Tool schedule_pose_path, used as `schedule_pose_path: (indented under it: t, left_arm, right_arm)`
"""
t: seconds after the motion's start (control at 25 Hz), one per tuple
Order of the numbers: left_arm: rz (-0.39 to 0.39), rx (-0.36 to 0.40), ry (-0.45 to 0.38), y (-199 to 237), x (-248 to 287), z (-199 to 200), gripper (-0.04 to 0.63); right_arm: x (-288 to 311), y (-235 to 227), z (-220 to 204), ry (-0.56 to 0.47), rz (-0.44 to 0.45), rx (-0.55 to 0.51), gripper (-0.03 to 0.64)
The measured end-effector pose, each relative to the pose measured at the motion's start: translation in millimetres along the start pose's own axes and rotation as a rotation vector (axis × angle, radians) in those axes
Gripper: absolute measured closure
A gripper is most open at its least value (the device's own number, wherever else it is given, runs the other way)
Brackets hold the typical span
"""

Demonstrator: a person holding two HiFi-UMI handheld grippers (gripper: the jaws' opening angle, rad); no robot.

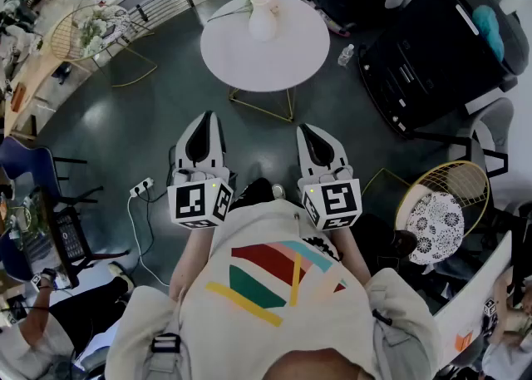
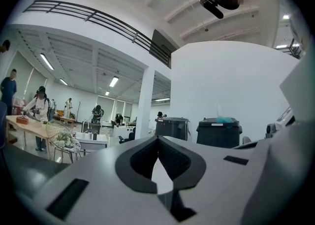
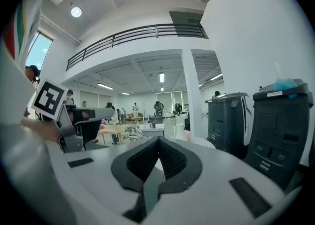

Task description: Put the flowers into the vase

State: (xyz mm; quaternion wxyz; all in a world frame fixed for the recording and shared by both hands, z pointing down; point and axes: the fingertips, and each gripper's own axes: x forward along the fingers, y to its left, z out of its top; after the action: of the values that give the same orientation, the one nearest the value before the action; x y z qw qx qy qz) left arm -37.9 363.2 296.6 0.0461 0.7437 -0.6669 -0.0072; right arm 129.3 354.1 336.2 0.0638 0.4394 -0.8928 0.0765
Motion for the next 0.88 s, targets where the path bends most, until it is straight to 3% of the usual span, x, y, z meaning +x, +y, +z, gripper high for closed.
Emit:
schedule_pose_path:
  t: [0.24,0.4,0.64,0.88]
  left_arm:
    - [0.001,0.037,-0.037,-6.3,5.5,7.1,0.592]
    - [0.015,0.002,-0.009,-5.7,0.1,1.5,0.593]
    - [0.046,0.007,0.015,4.3,-14.6,-0.6,0.592]
    - [0.072,0.082,0.081,26.5,-28.9,-28.8,0.593]
  right_arm:
    - [-1.2,-13.0,-3.6,0.003,-0.032,-0.058,0.604]
    - [-1.3,-8.2,-3.7,0.009,-0.016,-0.047,0.604]
    - [1.8,15.2,-15.3,0.056,0.045,-0.042,0.604]
    - [9.0,27.5,-40.5,0.114,0.079,-0.034,0.604]
